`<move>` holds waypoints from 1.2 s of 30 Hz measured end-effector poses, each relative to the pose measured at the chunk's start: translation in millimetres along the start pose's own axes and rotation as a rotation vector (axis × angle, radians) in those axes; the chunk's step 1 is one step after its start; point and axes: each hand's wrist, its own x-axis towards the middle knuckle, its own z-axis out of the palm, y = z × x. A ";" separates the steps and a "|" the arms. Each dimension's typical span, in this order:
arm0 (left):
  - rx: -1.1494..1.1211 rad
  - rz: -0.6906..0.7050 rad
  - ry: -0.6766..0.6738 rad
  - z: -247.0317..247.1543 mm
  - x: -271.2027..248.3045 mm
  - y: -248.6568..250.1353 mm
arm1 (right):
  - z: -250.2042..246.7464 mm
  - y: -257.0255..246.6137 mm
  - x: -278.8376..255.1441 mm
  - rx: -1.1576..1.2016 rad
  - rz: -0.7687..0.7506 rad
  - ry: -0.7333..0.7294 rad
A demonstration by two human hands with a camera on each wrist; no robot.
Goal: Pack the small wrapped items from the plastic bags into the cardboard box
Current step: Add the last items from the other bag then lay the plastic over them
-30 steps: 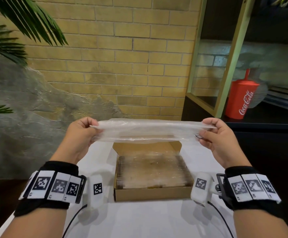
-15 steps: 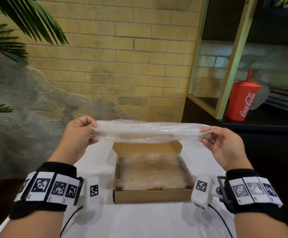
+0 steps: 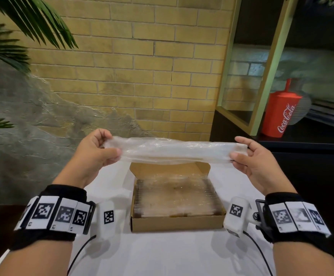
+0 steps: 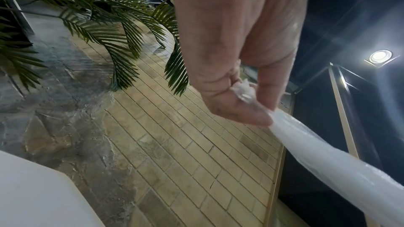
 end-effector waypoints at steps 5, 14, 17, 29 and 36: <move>0.077 0.044 0.050 -0.7 3.3 -2.6 | 1.9 -0.2 -1.5 -0.134 0.011 -0.059; 0.180 0.081 0.017 7.9 1.5 -2.6 | 4.3 -2.2 1.4 -0.207 -0.033 0.075; 0.204 0.080 -0.008 10.4 0.3 -0.8 | 4.1 -2.7 1.9 -0.207 -0.033 0.105; 0.390 0.126 -0.052 14.0 -9.6 13.7 | -6.2 -12.5 -9.3 -0.038 -0.042 -0.056; 0.289 0.171 0.082 13.3 -8.6 13.2 | -3.5 -13.0 -5.7 -0.202 -0.108 0.037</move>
